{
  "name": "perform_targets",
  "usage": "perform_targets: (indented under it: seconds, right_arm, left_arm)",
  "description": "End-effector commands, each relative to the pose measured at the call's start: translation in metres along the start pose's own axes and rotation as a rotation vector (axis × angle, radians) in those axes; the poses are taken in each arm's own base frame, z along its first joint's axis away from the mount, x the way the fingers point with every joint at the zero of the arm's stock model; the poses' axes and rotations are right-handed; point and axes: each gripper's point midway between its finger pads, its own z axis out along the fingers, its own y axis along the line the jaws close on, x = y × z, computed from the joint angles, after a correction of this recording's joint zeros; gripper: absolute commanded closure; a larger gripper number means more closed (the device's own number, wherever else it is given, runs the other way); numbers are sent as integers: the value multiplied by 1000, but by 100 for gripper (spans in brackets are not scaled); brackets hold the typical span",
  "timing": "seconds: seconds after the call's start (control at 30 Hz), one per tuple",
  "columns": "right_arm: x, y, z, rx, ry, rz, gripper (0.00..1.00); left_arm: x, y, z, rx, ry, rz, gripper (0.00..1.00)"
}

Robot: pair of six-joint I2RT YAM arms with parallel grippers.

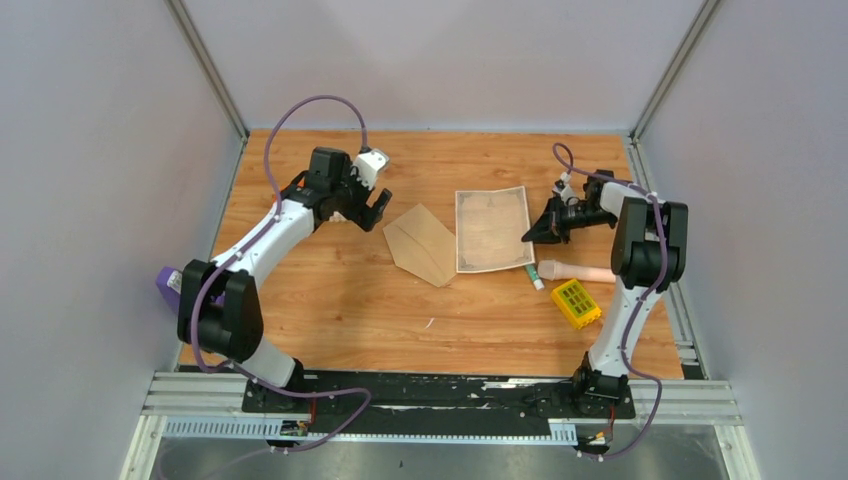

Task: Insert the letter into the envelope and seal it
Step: Adjust the letter at the center of the board, then fold the letter at the center of the board.

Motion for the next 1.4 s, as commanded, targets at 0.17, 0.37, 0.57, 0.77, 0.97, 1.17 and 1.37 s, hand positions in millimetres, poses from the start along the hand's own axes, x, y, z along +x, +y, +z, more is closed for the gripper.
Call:
perform_targets:
  seconds: [0.17, 0.37, 0.57, 0.77, 0.97, 1.17, 1.37]
  right_arm:
    - [9, 51, 32, -48, 47, -223, 100]
    - [35, 48, 75, 79, 145, -277, 100]
    - [39, 22, 79, 139, 185, -222, 100]
    - [37, 8, 74, 212, 195, -244, 78]
    - [42, 9, 67, 183, 233, -230, 71]
    - [48, 12, 59, 108, 268, -178, 71]
    - [49, 16, 53, 57, 270, -154, 70]
  left_arm:
    - [-37, -13, 6, 130, -84, -66, 0]
    - [-41, -7, 5, 111, -85, -35, 0]
    - [-41, -9, 11, 117, -87, -11, 0]
    - [-51, -6, 25, 1, -134, 60, 0]
    - [-59, -22, 56, -85, -83, 196, 0]
    - [-63, -44, 89, -39, -64, 177, 0]
    - [-58, -70, 118, -68, -27, 240, 0]
